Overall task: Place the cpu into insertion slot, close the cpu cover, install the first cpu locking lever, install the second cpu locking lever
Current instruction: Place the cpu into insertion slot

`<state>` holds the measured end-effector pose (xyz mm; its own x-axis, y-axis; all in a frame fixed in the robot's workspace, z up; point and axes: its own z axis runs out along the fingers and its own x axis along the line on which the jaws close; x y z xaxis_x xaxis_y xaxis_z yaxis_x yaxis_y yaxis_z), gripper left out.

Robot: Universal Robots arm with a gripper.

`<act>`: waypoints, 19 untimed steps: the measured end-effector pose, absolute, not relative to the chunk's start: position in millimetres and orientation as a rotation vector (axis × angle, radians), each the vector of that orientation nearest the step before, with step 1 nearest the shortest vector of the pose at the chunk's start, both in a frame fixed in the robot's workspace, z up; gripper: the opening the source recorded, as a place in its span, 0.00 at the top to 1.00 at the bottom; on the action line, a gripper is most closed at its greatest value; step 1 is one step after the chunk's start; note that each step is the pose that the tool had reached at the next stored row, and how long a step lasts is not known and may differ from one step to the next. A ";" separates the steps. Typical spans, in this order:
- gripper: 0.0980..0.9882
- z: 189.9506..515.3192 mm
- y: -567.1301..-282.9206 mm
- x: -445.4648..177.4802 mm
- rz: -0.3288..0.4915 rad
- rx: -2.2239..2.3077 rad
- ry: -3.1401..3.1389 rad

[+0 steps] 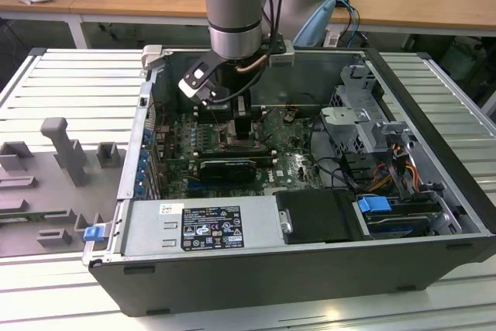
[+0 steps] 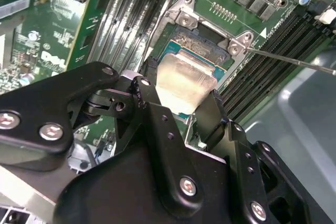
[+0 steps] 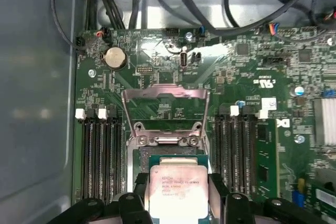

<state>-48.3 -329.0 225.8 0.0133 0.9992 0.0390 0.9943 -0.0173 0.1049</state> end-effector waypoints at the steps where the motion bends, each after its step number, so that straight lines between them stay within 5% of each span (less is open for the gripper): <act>1: 0.51 223.6 -328.2 -48.7 0.157 2.202 2.168; 19: 0.51 203.5 -325.0 -48.9 0.156 2.208 2.161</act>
<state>-48.9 -325.0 203.5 0.0194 0.9991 0.0381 0.9942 -0.0233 0.1048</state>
